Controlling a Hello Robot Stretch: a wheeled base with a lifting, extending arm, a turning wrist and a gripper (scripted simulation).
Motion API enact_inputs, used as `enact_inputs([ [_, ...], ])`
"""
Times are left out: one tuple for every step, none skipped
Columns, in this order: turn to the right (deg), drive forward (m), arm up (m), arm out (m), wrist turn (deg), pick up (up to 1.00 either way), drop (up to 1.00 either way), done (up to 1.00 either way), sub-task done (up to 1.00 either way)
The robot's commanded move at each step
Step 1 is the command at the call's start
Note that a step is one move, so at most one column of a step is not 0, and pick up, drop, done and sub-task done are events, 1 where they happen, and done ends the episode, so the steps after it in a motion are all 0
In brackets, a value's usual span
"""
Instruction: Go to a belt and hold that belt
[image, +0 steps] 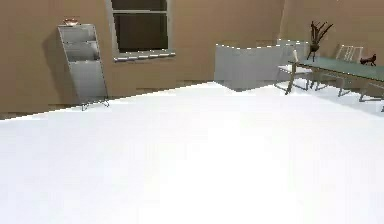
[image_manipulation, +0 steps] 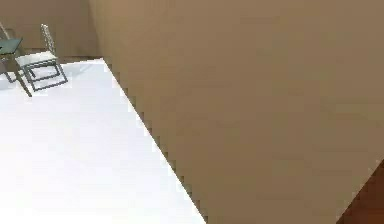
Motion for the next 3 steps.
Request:
enact_inputs([
  [-27.0, 0.0, 0.0, 0.0, 0.0, 0.0, 0.0, 0.0, 0.0],
  [0.0, 0.15, 0.0, 0.0, 0.0, 0.0, 0.0, 0.0, 0.0],
  [-30.0, 0.0, 0.0, 0.0, 0.0, 0.0, 0.0, 0.0, 0.0],
])
